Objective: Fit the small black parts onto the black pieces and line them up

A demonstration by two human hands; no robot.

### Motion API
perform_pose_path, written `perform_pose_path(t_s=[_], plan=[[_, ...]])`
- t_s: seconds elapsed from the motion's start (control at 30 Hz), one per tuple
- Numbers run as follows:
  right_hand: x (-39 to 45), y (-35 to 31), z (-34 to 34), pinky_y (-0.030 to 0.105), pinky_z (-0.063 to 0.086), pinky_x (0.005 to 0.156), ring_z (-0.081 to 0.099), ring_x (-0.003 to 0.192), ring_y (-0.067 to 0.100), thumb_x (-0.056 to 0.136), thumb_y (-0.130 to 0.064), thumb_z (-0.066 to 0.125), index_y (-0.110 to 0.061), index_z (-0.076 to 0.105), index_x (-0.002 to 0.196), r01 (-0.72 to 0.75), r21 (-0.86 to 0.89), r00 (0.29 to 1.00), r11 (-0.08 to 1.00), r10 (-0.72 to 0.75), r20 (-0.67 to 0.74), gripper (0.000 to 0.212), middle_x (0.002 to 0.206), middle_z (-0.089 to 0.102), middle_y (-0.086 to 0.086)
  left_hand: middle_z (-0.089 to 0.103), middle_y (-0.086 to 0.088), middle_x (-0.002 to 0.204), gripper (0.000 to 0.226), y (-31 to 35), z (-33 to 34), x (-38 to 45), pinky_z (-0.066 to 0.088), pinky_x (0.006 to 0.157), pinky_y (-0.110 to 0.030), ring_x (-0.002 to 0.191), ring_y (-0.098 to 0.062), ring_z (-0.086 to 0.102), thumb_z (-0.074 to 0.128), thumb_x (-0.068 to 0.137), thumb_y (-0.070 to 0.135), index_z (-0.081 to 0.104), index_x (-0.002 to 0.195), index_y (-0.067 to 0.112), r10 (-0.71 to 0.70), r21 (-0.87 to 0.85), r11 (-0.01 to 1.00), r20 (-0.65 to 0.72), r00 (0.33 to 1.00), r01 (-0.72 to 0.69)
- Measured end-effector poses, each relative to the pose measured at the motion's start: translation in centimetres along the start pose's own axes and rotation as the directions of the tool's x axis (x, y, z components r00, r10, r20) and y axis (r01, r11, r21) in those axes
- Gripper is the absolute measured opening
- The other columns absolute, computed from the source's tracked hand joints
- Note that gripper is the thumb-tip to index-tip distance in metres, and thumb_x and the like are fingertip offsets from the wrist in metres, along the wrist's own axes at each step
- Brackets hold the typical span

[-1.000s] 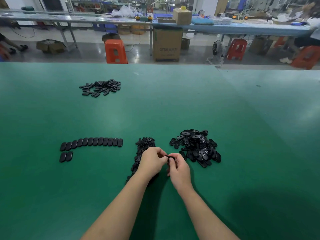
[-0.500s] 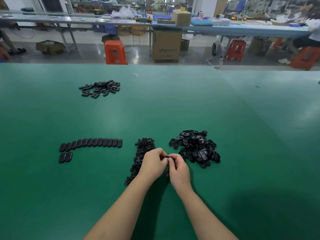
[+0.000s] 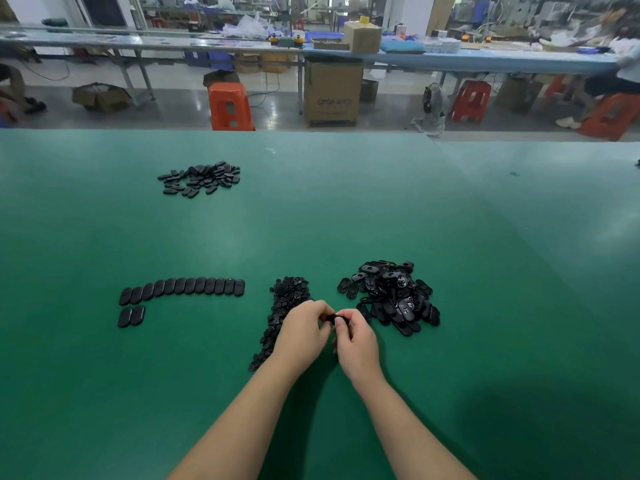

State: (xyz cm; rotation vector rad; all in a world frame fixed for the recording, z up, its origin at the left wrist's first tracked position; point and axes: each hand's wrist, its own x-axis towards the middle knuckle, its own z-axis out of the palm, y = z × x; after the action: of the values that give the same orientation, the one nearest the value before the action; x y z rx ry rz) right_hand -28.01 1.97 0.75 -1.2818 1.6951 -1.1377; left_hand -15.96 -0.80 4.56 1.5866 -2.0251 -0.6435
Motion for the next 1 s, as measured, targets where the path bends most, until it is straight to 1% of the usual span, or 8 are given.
perform_pose_path(t_s=[0.13,0.3,0.4,0.47,0.53,0.67,0.83,1.0], plan=[[-0.05,-0.08,-0.05,0.050,0.055,0.073,0.065,0.076,0.029,0.102,-0.017,0.055,-0.020,0.063,0.098,0.004,0.005,1.000,1.000,-0.004,0.013,0.009,0.080,0.067,-0.001,0.060,0.015,0.080,0.007,0.14,0.12,-0.01,0.038,0.064,-0.013,0.073,0.000,0.053,0.065,0.089,0.019,0.070,0.093,0.022,-0.035,-0.027,0.999,-0.035,0.999,0.034],[0.09,0.00,-0.09,0.052,0.056,0.076,0.064,0.077,0.026,0.102,-0.014,0.054,-0.019,0.064,0.102,0.001,0.011,1.000,1.000,-0.001,0.026,0.011,0.084,0.068,-0.003,0.062,0.015,0.076,0.003,0.26,0.00,0.22,0.037,0.061,-0.008,0.070,0.003,0.054,0.067,0.087,0.020,0.069,0.089,0.020,-0.094,-0.075,0.993,-0.026,0.995,0.092],[0.12,0.08,-0.04,0.052,0.057,0.076,0.063,0.075,0.016,0.102,-0.012,0.053,-0.019,0.064,0.105,0.005,0.015,0.999,1.000,-0.006,0.034,0.013,0.086,0.068,-0.004,0.065,0.014,0.077,0.003,0.08,-0.21,0.39,0.038,0.062,-0.006,0.072,0.004,0.056,0.068,0.086,0.019,0.071,0.088,0.020,-0.118,-0.113,0.987,-0.016,0.993,0.115],[0.14,0.19,-0.02,0.051,0.057,0.071,0.060,0.063,0.007,0.102,-0.013,0.053,-0.020,0.063,0.104,0.006,0.016,0.999,1.000,-0.007,0.036,0.014,0.081,0.068,-0.005,0.066,0.014,0.078,0.004,-0.03,-0.35,0.45,0.039,0.062,-0.006,0.073,0.004,0.056,0.068,0.086,0.019,0.072,0.088,0.020,-0.122,-0.124,0.985,-0.005,0.992,0.121],[0.19,0.31,0.01,0.051,0.057,0.069,0.059,0.058,0.007,0.102,-0.013,0.053,-0.022,0.063,0.103,0.012,0.014,0.999,1.000,-0.012,0.033,0.014,0.079,0.068,-0.005,0.065,0.014,0.077,0.004,-0.05,-0.42,0.51,0.038,0.062,-0.006,0.072,0.004,0.056,0.068,0.087,0.019,0.072,0.088,0.020,-0.117,-0.117,0.986,-0.001,0.993,0.116],[0.24,0.48,0.06,0.052,0.057,0.073,0.063,0.069,0.014,0.102,-0.014,0.054,-0.024,0.064,0.103,0.014,0.011,0.999,1.000,-0.015,0.038,0.015,0.086,0.071,-0.005,0.064,0.013,0.077,0.003,0.00,-0.26,0.53,0.038,0.060,-0.009,0.070,0.002,0.055,0.067,0.087,0.019,0.070,0.088,0.020,-0.114,-0.077,0.991,-0.009,0.993,0.113],[0.14,0.36,0.03,0.049,0.056,0.077,0.065,0.075,0.019,0.101,-0.014,0.055,-0.031,0.063,0.099,0.032,-0.004,0.999,0.999,-0.032,0.040,0.019,0.090,0.072,-0.007,0.065,0.008,0.080,0.005,0.03,0.19,0.45,0.042,0.065,-0.022,0.075,-0.010,0.058,0.067,0.087,0.020,0.069,0.089,0.016,-0.134,-0.048,0.990,-0.027,0.991,0.133],[0.21,0.30,-0.07,0.040,0.056,0.069,0.063,0.067,0.016,0.101,-0.014,0.055,-0.028,0.064,0.097,0.007,0.055,1.000,0.998,-0.007,0.015,0.017,0.084,0.071,-0.004,0.065,0.009,0.079,0.004,0.13,0.28,0.51,0.036,0.060,-0.013,0.072,-0.004,0.055,0.066,0.088,0.021,0.068,0.088,0.018,-0.114,-0.050,0.992,-0.043,0.993,0.112]])
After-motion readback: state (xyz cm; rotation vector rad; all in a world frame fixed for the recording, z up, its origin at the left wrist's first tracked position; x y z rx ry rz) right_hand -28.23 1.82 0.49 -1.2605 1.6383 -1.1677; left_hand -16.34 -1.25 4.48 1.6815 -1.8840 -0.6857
